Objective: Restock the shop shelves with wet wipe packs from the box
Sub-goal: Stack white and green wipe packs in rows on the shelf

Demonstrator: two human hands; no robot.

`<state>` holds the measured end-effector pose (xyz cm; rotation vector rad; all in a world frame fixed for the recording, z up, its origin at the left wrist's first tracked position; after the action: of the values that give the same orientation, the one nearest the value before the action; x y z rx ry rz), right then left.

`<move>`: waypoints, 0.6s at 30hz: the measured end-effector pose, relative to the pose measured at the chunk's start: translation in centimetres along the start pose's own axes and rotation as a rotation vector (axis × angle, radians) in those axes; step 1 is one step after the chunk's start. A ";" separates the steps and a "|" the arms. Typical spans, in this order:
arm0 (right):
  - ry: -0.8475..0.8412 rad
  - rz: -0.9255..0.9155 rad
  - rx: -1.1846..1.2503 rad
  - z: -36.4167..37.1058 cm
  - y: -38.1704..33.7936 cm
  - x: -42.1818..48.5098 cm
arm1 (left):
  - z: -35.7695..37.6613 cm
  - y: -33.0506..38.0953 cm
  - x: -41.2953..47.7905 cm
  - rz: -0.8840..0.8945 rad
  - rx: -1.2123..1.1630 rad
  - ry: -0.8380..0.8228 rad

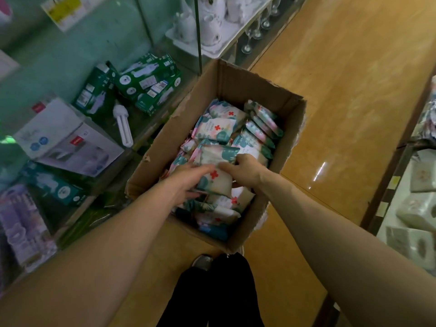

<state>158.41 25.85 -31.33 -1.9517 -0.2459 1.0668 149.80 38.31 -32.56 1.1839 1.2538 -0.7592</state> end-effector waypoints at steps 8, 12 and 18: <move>-0.208 -0.167 -0.593 3.7 1.8 -1.1 | -3.8 -0.6 0.2 0.157 -0.078 0.192; -0.230 -0.255 -1.108 6.9 3.1 -1.8 | -3.9 -1.3 0.3 0.171 -0.034 0.240; -0.152 -0.279 -1.191 8.3 2.7 -2.1 | -3.8 -1.5 -0.4 0.213 -0.005 0.307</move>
<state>150.20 28.09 -34.26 -2.6974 -1.4569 0.9423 147.19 41.50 -32.16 1.4429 1.3490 -0.4272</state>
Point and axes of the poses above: each hand's wrist, its own x-axis towards the middle knuckle, its own z-axis out of the palm, y = z × x, the point moved 5 cm from there along x, towards the middle knuckle, and after that the axes turned 13 degrees about -z, right-handed, at the moved point
